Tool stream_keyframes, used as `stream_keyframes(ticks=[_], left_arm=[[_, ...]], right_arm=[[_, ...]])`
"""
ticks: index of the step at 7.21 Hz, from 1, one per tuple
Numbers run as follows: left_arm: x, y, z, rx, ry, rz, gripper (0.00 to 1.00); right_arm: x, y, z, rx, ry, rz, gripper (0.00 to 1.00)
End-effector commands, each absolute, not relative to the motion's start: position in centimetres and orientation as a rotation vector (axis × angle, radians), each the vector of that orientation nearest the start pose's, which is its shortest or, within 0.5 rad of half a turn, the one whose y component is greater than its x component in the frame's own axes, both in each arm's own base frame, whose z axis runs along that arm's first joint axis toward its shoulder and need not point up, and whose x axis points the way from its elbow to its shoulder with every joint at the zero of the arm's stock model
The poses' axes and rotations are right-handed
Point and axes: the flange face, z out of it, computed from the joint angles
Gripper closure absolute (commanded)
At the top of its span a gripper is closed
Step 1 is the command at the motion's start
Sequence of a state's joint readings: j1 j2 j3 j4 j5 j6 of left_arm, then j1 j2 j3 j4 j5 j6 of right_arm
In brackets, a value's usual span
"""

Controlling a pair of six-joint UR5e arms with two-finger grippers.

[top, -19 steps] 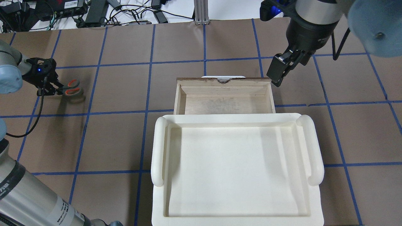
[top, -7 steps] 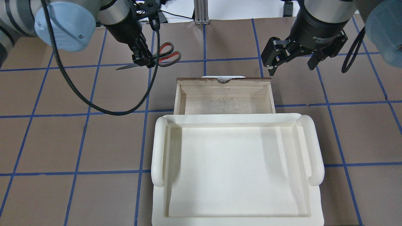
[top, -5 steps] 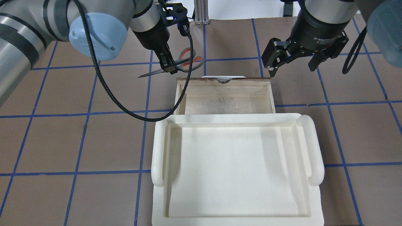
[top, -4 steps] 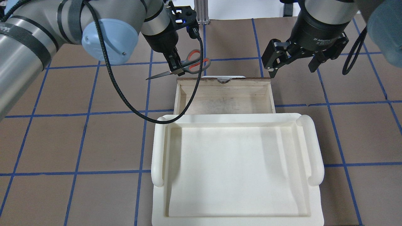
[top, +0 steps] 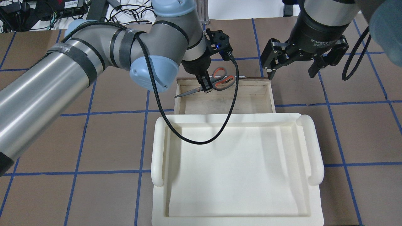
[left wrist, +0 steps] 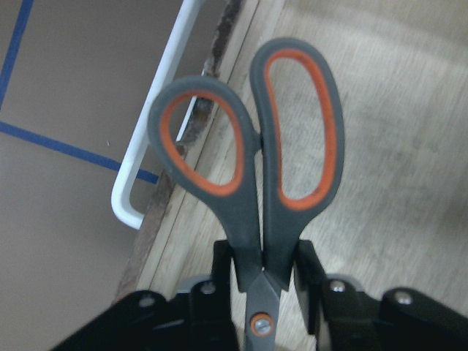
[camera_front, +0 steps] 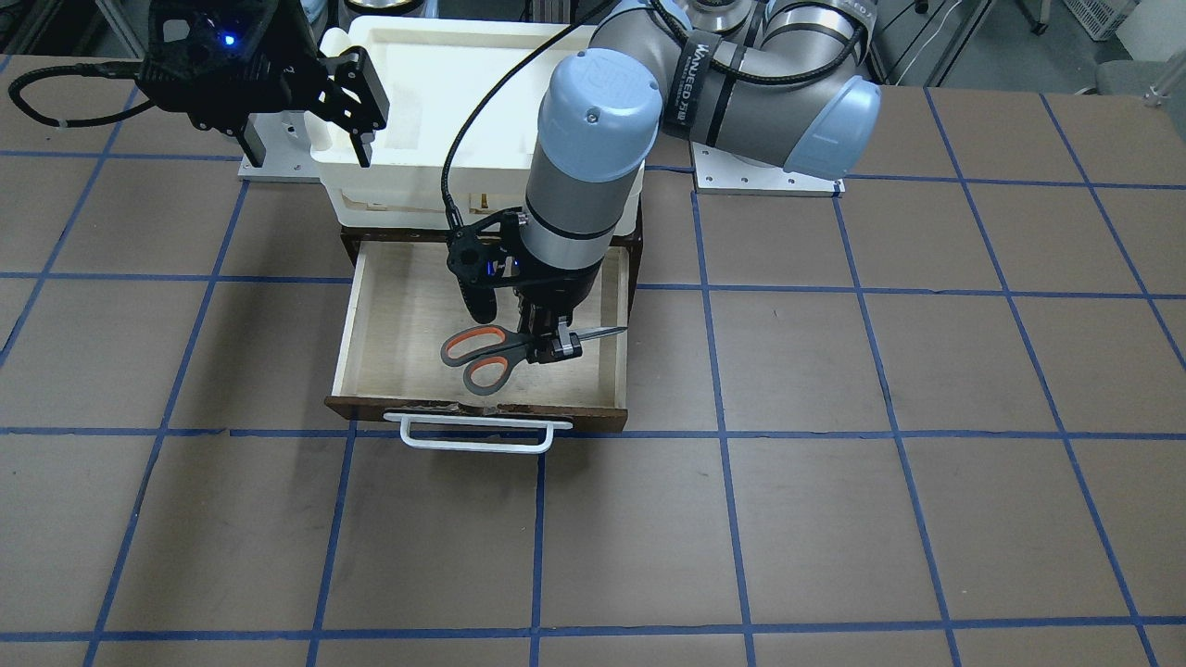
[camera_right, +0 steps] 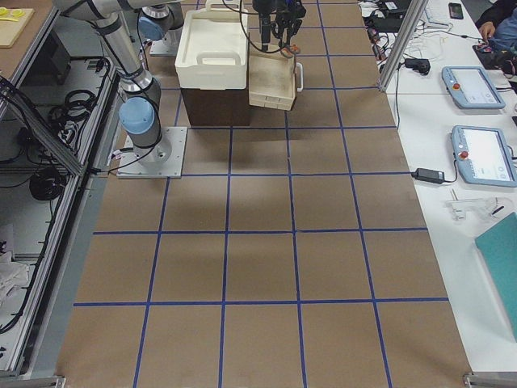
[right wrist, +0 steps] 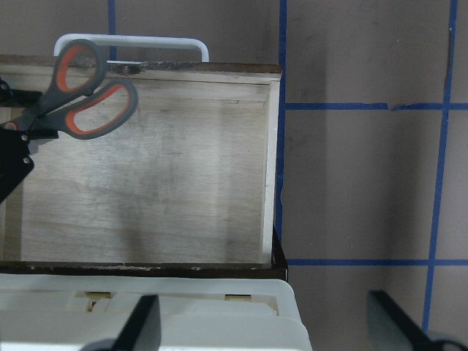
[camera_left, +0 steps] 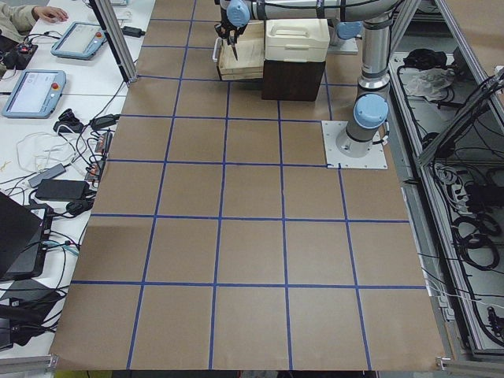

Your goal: Place scissors in drawer with both arms

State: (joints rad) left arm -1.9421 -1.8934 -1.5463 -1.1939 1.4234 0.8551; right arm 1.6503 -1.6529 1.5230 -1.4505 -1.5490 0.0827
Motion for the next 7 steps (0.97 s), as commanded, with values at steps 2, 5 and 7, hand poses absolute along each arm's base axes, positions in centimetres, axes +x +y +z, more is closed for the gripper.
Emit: stream_keyframes(ticks=[2, 5, 7], left_arm=[[-37.4, -50.5, 33.5, 1.866, 2.680, -0.180, 1.00], [-39.6, -48.1, 32.3, 1.893, 2.672, -0.134, 1.00], [-40.0, -47.4, 31.7, 1.908, 2.665, -0.113, 0.81]], right_arm=[[17.1, -44.3, 53.8, 0.031, 3.119, -0.009, 0.00], [17.1, -44.3, 53.8, 0.031, 3.119, -0.007, 0.00], [17.0, -44.3, 53.8, 0.033, 3.121, -0.007, 0.00]])
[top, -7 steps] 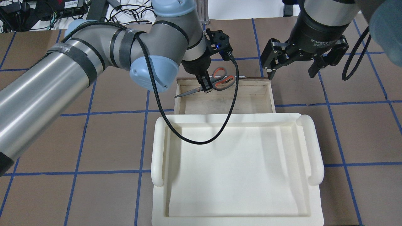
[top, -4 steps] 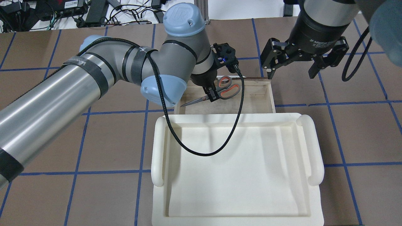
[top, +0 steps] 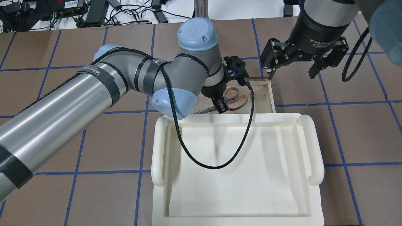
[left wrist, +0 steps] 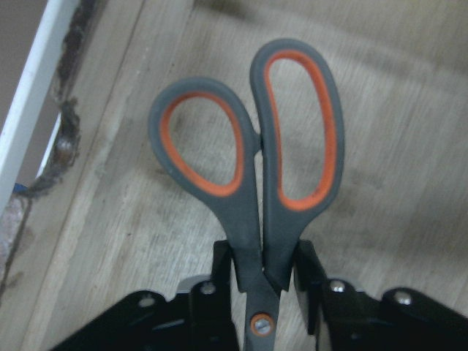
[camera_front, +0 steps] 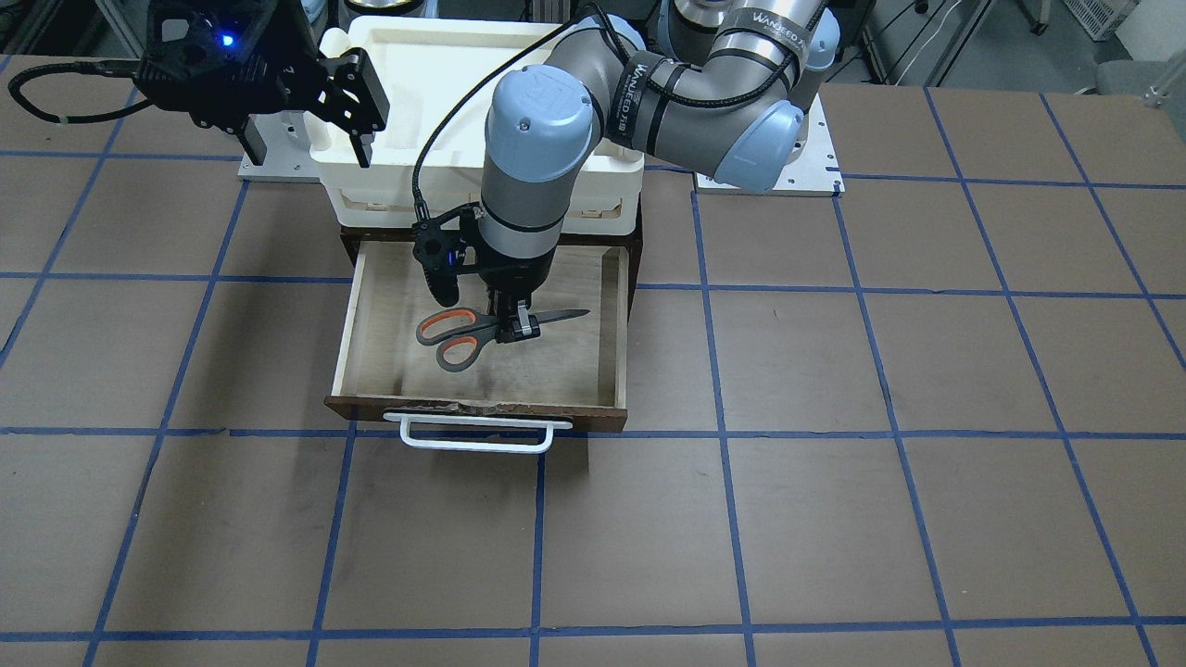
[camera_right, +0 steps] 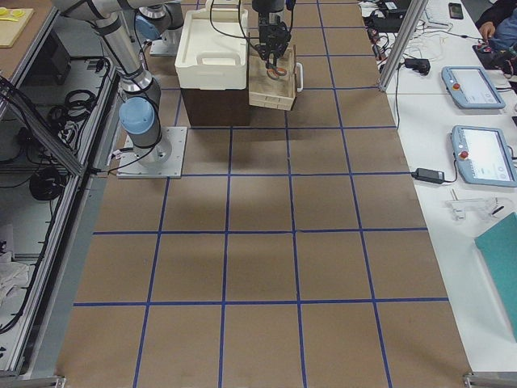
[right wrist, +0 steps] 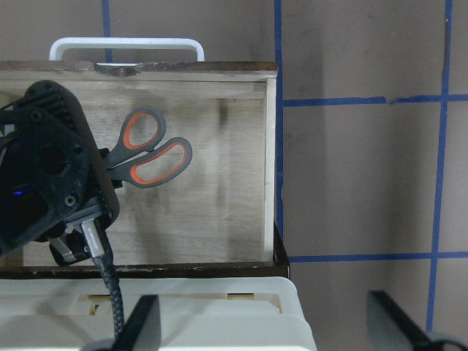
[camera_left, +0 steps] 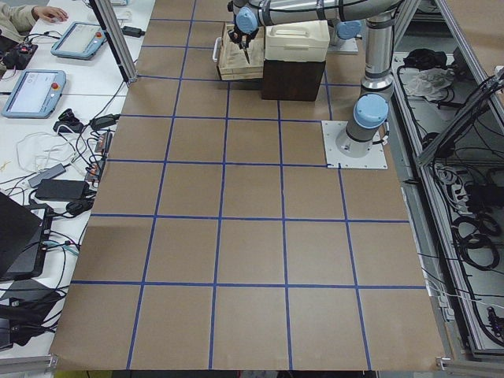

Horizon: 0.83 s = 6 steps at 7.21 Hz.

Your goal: Place scissors in drawer with both arms

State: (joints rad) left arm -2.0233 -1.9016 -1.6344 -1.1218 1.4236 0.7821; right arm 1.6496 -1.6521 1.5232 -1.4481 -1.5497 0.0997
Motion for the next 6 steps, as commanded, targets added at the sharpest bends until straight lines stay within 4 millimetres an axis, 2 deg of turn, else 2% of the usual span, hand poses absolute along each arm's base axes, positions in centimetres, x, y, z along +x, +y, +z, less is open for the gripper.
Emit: stream_keyframes(ticks=[1, 2, 3, 4, 6], left_arm=[[-40.1, -46.9, 30.9, 1.909, 2.669, -0.087, 0.69], [-40.0, -46.9, 30.9, 1.906, 2.669, -0.086, 0.62], [-40.1, -47.0, 31.3, 1.907, 2.664, -0.114, 0.26], [-40.3, -47.3, 31.8, 1.901, 2.661, -0.165, 0.01], [-39.9, -47.3, 34.0, 1.885, 2.660, -0.232, 0.00]], right_arm=[[17.0, -44.3, 53.8, 0.031, 3.121, -0.007, 0.00], [17.0, -44.3, 53.8, 0.031, 3.127, -0.008, 0.00], [17.0, -44.2, 53.8, 0.031, 3.127, -0.010, 0.00], [17.0, -44.2, 53.8, 0.010, 3.132, -0.011, 0.00], [17.1, -44.2, 53.8, 0.005, 3.130, -0.013, 0.00]])
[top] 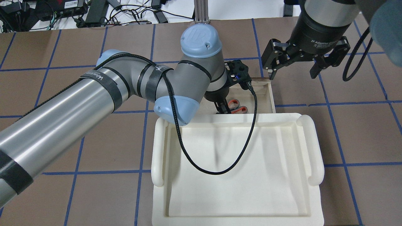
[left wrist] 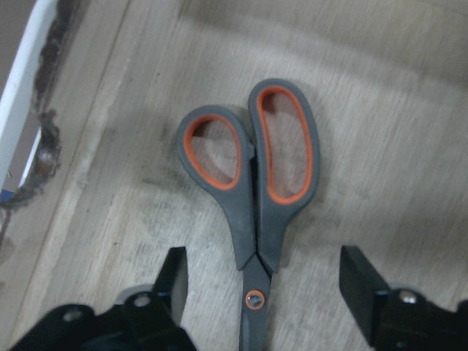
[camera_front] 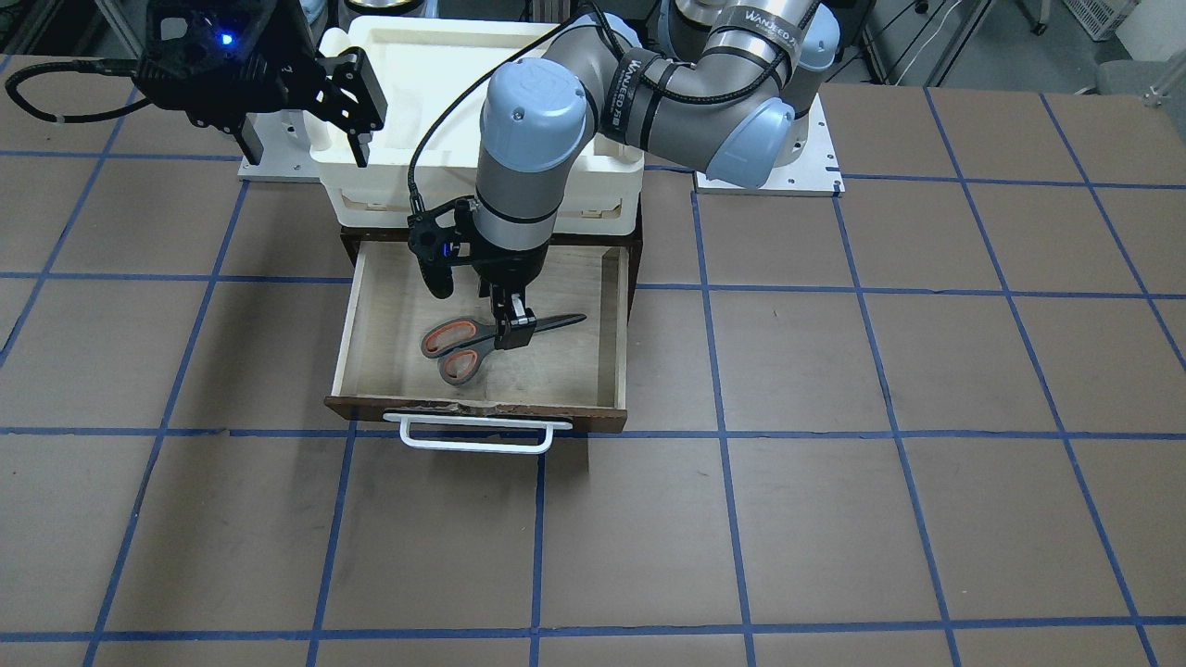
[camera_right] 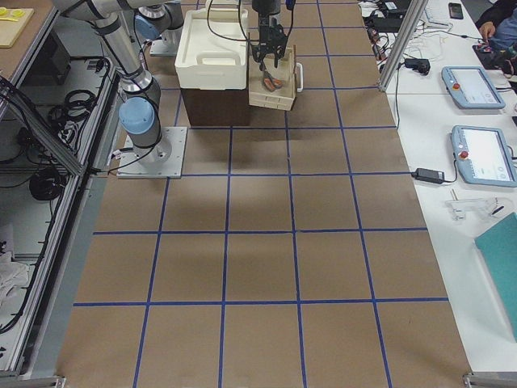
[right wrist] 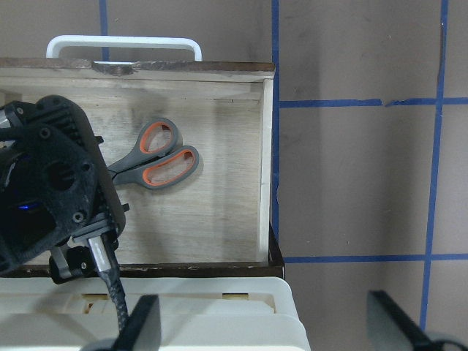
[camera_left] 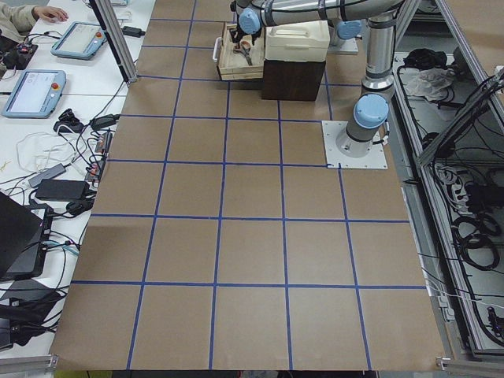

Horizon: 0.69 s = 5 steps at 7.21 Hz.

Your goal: Place scissors in drawer with both arms

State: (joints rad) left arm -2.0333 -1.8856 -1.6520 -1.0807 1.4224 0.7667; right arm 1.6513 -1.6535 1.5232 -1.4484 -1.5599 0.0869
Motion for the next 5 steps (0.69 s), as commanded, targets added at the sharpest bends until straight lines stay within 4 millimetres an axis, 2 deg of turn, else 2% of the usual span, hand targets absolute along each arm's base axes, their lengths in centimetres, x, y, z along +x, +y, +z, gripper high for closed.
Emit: stream_keyframes(ticks=[1, 2, 3, 4, 5], left_arm=[[-39.2, -47.5, 36.4, 1.865, 2.645, -0.279, 0.00], [-36.8, -48.9, 39.8, 1.791, 2.675, -0.280, 0.00], [-32.8, -51.2, 43.3, 1.680, 2.723, -0.334, 0.00], [-27.3, -53.1, 47.5, 1.532, 2.777, -0.393, 0.00], [-21.4, -54.4, 50.0, 1.377, 2.846, -0.395, 0.00]], right_arm=[[17.1, -44.2, 53.8, 0.002, 3.130, -0.013, 0.00], [17.1, -44.2, 53.8, 0.002, 3.130, -0.013, 0.00], [17.1, -44.2, 53.8, 0.002, 3.130, -0.011, 0.00], [17.1, -44.2, 53.8, 0.002, 3.130, -0.011, 0.00], [17.1, -44.2, 53.8, 0.002, 3.130, -0.011, 0.00]])
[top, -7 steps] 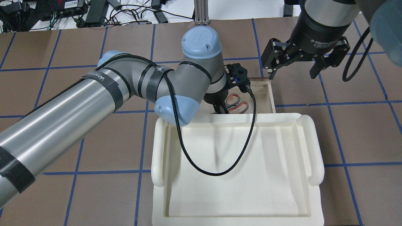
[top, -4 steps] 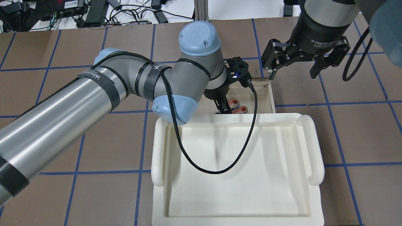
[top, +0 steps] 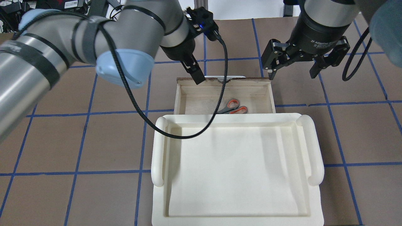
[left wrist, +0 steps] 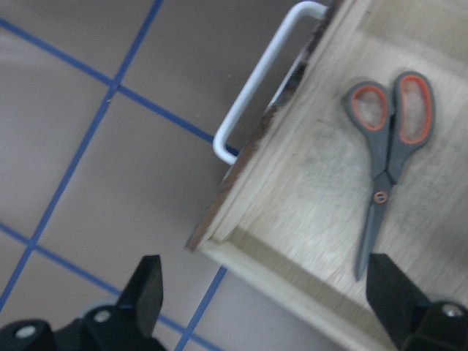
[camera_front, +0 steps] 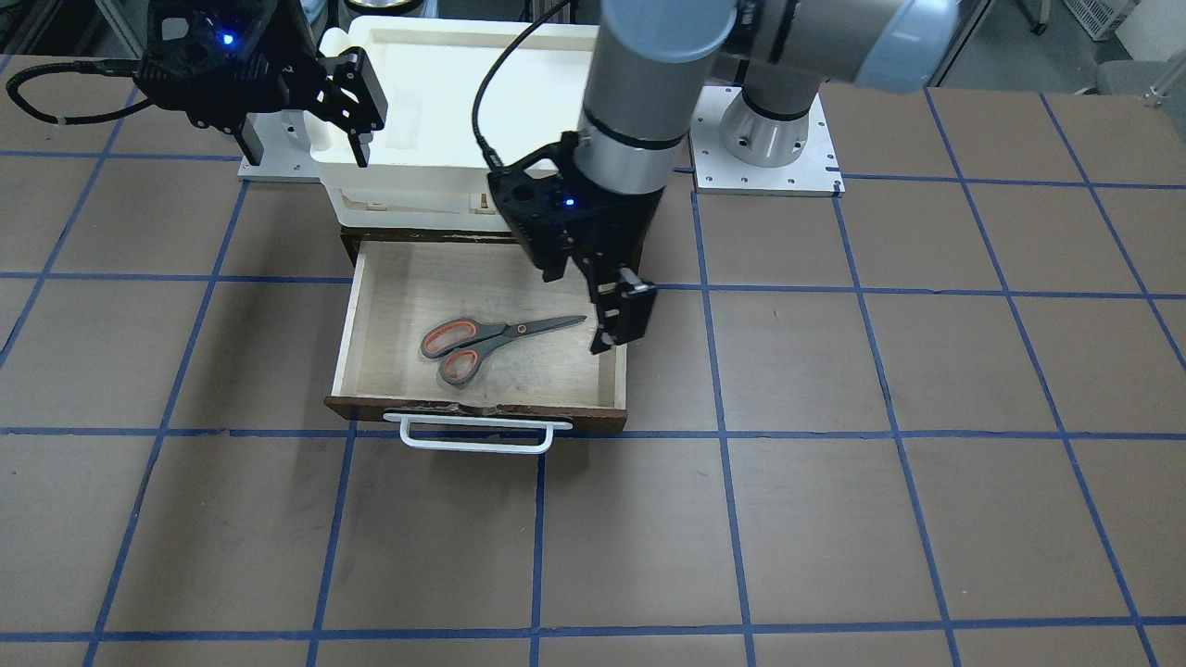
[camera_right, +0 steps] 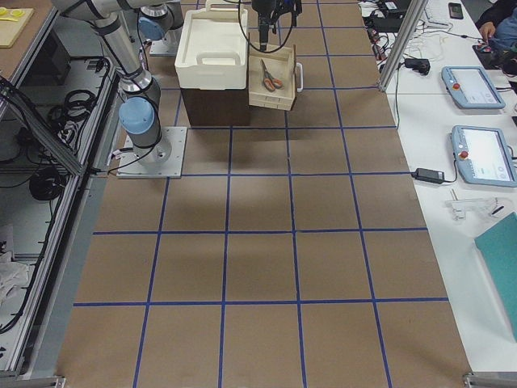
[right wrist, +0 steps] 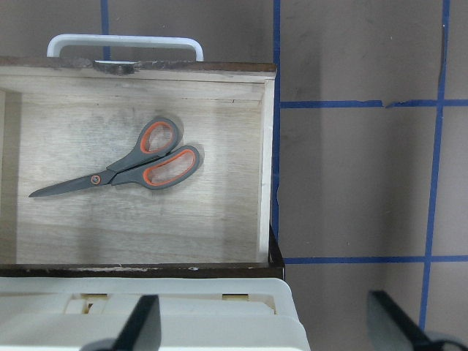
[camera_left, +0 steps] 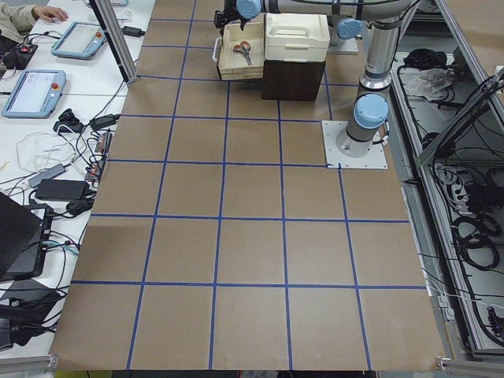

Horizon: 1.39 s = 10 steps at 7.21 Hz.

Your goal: Place scissors in drawer with both arms

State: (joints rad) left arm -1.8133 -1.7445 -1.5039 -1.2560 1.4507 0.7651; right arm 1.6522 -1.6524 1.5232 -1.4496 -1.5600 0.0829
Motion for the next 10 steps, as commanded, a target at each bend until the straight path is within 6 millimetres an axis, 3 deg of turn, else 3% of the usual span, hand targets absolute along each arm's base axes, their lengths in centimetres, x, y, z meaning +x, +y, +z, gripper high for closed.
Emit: stream_keyframes(ticks=[1, 2, 3, 5, 10], left_arm=[[-15.4, -54.5, 51.4, 1.200, 2.925, -0.361, 0.00], [-10.8, -54.2, 52.4, 0.959, 3.037, -0.335, 0.00], [-8.5, -53.8, 53.1, 0.677, 3.108, -0.321, 0.00], [-7.0, -52.1, 53.1, 0.347, 3.039, -0.168, 0.00], [-6.7, -51.7, 53.1, -0.002, 3.145, -0.180, 0.00]], right_arm=[[17.1, -44.2, 53.8, 0.002, 3.129, -0.010, 0.00], [17.1, -44.2, 53.8, 0.002, 3.130, -0.011, 0.00], [17.1, -44.2, 53.7, 0.002, 3.130, -0.008, 0.00], [17.1, -44.2, 53.7, 0.002, 3.130, -0.008, 0.00], [17.1, -44.3, 53.7, 0.002, 3.130, -0.011, 0.00]])
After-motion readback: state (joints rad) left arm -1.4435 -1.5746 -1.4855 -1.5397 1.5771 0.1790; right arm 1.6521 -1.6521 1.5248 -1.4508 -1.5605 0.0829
